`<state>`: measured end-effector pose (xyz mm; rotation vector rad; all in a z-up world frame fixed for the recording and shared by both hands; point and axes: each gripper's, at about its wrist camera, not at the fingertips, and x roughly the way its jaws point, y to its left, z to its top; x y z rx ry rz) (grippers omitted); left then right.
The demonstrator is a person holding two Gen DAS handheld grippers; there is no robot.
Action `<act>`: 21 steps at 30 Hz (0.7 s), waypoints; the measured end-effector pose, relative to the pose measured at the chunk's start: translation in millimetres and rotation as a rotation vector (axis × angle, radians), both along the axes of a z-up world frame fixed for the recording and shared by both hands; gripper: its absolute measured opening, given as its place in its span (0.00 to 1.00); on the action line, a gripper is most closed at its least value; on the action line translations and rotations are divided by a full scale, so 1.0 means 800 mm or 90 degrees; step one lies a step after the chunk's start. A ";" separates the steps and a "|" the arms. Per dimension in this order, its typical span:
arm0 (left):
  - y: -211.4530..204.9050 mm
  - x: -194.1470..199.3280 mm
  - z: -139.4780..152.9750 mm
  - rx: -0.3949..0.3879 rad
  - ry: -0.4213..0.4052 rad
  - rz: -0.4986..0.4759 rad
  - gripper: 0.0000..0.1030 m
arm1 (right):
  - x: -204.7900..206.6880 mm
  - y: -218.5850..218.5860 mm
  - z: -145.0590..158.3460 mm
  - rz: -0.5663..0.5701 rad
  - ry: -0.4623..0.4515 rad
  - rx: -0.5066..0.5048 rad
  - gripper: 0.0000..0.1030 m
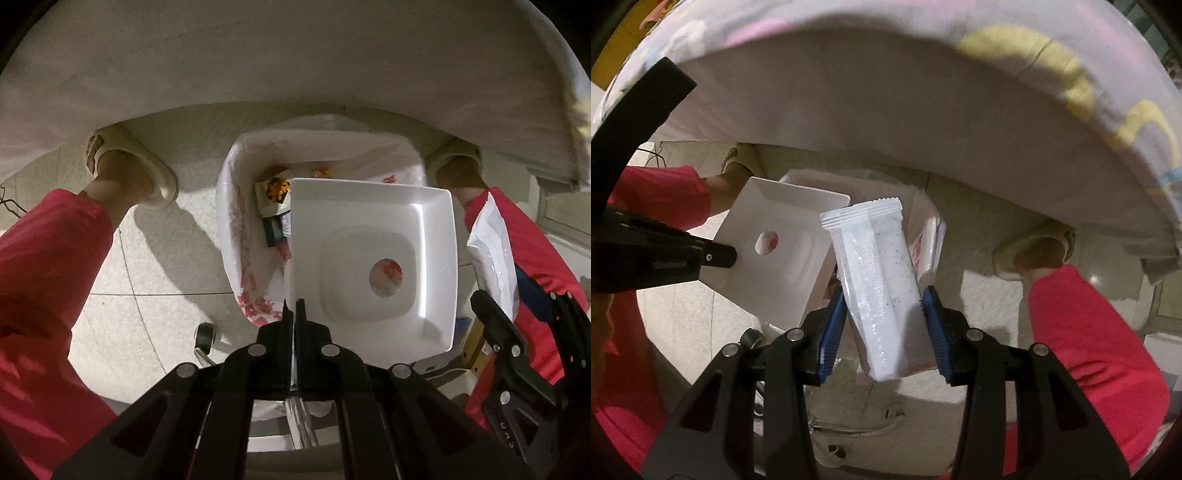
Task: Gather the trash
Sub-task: 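Lower the tray and tube packet down into the white plastic bag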
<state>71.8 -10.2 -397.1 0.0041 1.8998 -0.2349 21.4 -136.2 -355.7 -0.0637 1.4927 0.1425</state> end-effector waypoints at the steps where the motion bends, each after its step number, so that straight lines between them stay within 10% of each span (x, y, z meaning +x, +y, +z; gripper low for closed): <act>1: 0.001 0.001 -0.003 0.000 0.005 0.001 0.02 | 0.001 0.000 -0.005 -0.003 0.006 0.002 0.41; 21: -0.012 0.021 -0.078 0.038 0.077 0.007 0.03 | 0.020 -0.003 -0.095 -0.080 0.102 0.026 0.41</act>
